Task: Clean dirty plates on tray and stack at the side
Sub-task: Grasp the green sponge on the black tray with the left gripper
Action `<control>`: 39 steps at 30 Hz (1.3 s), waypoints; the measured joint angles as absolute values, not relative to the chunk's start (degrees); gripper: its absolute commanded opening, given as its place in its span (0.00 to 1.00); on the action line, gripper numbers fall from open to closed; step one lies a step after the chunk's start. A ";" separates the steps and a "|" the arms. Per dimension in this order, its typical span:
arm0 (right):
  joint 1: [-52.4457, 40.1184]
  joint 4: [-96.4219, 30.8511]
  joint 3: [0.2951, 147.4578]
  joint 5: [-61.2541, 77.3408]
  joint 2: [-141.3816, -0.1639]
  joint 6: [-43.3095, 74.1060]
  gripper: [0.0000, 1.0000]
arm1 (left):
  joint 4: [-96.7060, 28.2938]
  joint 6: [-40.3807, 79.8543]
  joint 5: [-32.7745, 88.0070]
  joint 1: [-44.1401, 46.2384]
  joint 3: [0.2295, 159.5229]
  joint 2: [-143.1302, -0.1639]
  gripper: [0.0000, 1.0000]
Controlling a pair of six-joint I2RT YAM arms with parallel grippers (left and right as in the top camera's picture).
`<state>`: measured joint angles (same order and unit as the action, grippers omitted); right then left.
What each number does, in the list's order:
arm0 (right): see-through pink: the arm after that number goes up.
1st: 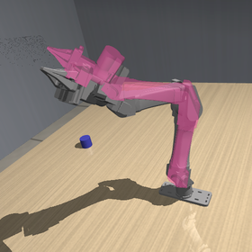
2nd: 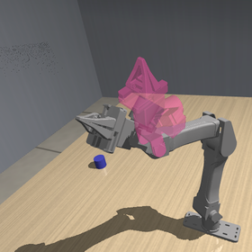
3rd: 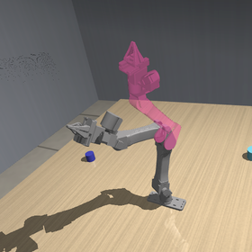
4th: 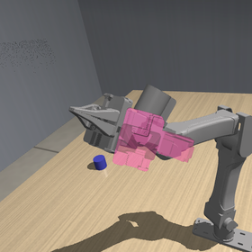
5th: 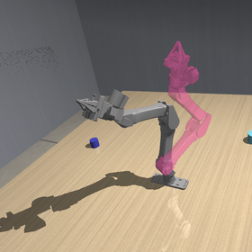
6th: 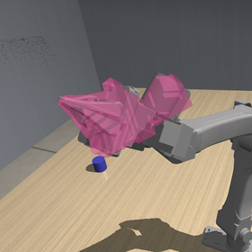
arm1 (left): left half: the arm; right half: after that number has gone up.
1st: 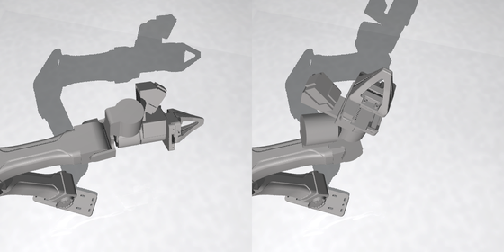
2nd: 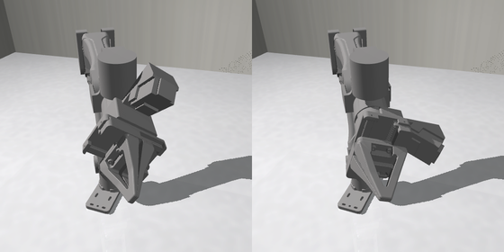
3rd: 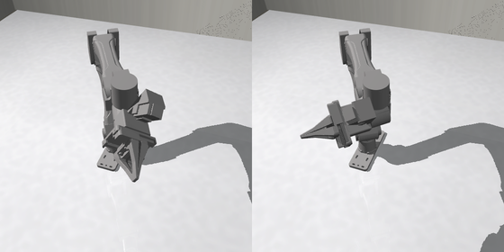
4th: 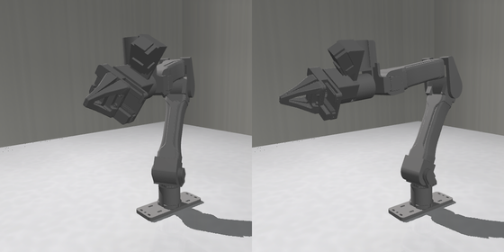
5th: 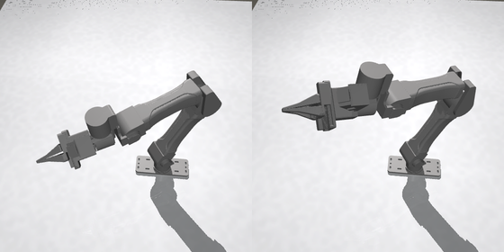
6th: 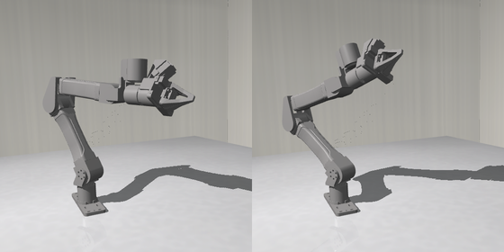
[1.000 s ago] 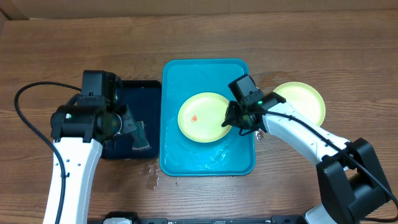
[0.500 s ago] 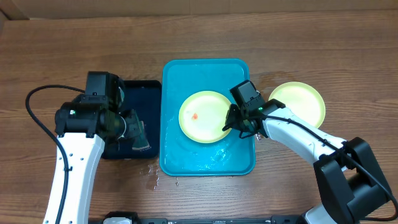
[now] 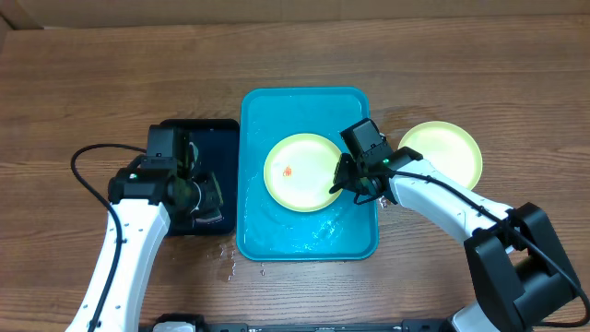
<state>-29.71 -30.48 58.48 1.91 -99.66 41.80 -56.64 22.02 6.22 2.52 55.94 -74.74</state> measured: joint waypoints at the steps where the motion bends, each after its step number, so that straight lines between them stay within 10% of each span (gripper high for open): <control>1: -29.71 -30.44 58.48 1.89 -99.66 41.80 0.09 | -55.16 21.47 6.24 2.52 55.53 -75.29 0.22; 7: -29.71 -30.50 58.48 1.91 -99.66 41.80 0.09 | -52.21 20.56 4.47 2.52 54.98 -83.22 0.36; 39: -29.71 -30.72 58.48 1.63 -99.66 41.78 0.11 | -53.12 17.78 -4.99 2.52 61.78 -95.09 0.41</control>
